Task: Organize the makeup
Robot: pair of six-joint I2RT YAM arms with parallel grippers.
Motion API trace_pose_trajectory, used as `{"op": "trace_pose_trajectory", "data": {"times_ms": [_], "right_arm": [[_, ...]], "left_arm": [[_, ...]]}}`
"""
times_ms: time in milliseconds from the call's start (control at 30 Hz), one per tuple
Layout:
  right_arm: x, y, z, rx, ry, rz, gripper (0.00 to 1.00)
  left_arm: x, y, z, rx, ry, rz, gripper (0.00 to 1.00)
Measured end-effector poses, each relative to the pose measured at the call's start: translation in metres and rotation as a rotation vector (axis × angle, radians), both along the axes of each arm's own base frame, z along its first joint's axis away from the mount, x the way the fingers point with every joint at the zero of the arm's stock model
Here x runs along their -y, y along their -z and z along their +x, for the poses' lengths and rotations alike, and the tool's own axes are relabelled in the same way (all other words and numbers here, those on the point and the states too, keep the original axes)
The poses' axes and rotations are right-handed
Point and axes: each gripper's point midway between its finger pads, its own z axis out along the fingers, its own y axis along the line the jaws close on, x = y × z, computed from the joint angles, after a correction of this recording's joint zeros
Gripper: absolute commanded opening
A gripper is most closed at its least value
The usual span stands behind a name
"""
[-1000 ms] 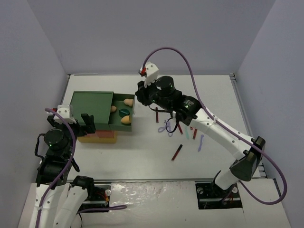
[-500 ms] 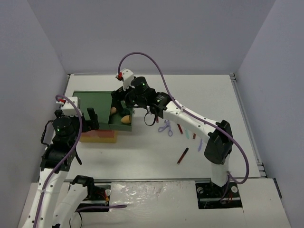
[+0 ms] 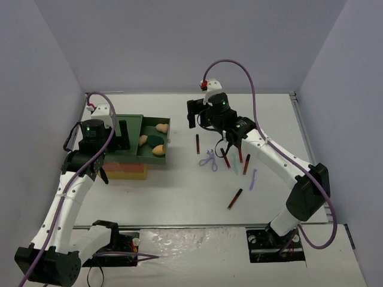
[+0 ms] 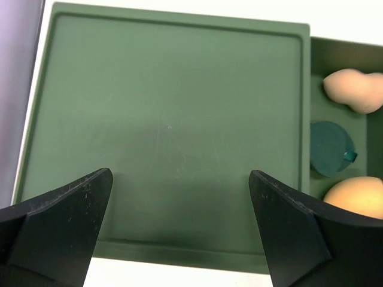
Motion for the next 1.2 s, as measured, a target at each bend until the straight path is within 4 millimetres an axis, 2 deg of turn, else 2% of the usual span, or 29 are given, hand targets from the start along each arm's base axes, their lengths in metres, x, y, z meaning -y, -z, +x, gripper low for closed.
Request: {"op": "trace_pose_trajectory", "data": {"times_ms": [100,233,367,467,600,700,1000,1200], "right_arm": [[0.001,0.034,-0.007,-0.075,0.007,-0.03,0.94],[-0.008,0.063,-0.009,-0.141,-0.005,-0.046,0.94],[-0.026,0.084,-0.014,-0.183,-0.042,-0.058,0.94],[-0.052,0.093,-0.018,-0.196,-0.094,-0.063,0.94],[-0.084,0.094,-0.022,-0.194,-0.151,-0.057,0.94],[-0.101,0.093,-0.023,-0.195,-0.186,-0.039,0.94],[-0.129,0.079,-0.019,-0.185,-0.243,0.033,0.94],[-0.149,0.08,-0.019,-0.192,-0.292,0.086,0.94]], "left_arm": [[0.0,0.01,0.001,-0.04,-0.002,0.006,0.97],[0.0,0.012,0.002,-0.043,-0.006,0.007,0.97],[0.0,0.012,0.002,-0.043,-0.008,0.0,0.97],[-0.001,0.011,0.003,-0.041,-0.015,-0.01,0.97],[-0.001,0.011,0.004,-0.039,-0.014,-0.023,0.97],[-0.001,0.011,0.004,-0.036,-0.014,-0.029,0.97],[0.001,0.01,0.007,-0.032,-0.002,-0.041,0.97],[0.004,0.01,0.008,-0.028,0.009,-0.057,0.97]]}}
